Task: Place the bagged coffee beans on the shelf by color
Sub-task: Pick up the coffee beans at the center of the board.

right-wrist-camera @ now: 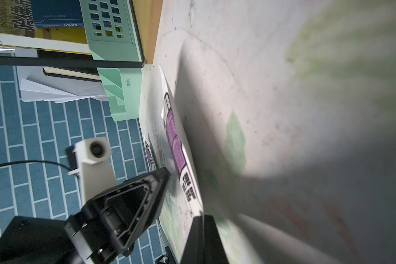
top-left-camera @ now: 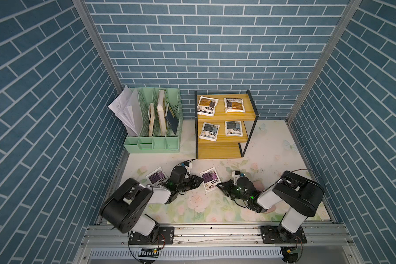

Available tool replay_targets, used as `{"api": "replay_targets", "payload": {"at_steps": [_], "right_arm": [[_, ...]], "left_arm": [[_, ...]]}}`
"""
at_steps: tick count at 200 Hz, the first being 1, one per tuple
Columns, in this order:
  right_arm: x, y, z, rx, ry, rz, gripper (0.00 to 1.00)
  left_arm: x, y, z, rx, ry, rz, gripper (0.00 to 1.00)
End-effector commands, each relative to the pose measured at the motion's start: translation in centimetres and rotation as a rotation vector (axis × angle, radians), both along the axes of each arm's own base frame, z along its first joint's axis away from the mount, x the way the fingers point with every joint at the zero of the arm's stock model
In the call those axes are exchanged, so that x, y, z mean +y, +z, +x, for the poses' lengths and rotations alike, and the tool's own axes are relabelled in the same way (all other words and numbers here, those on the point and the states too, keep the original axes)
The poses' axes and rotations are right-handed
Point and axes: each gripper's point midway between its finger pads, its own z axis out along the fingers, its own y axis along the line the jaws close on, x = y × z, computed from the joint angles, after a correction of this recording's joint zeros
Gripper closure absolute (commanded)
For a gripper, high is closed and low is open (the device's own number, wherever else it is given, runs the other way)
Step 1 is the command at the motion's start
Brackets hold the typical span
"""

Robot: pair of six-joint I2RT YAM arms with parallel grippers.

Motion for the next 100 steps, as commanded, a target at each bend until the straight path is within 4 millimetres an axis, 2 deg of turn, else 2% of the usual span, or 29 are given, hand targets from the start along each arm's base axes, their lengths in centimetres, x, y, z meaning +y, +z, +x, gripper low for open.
{"api": "replay_targets", "payload": {"at_steps": [1,16,33,66,100], "right_arm": [[-0.3,1.4,0.6,-0.012,-0.051,0.055,1.00],[-0.6,2.3,1.1,-0.042,-0.072,0.081,1.00],[-0.6,3.5,2.0,-0.079,-0.089,0.116,1.00],[0.7,7.4,4.4,-0.177,-0.111,0.228,1.00],[0.7,9.7,6.4,-0.256,-0.127,0.236,1.00]], "left_arm": [[1.3,4.0,1.0,-0.106,0.056,0.059,0.59],[2.9,7.0,1.5,-0.182,0.102,0.077,0.56],[5.1,8.9,1.9,-0.215,0.164,0.071,0.55],[8.9,10.8,2.1,-0.263,0.286,0.084,0.56],[10.6,12.3,1.6,-0.306,0.346,0.113,0.56]]}}
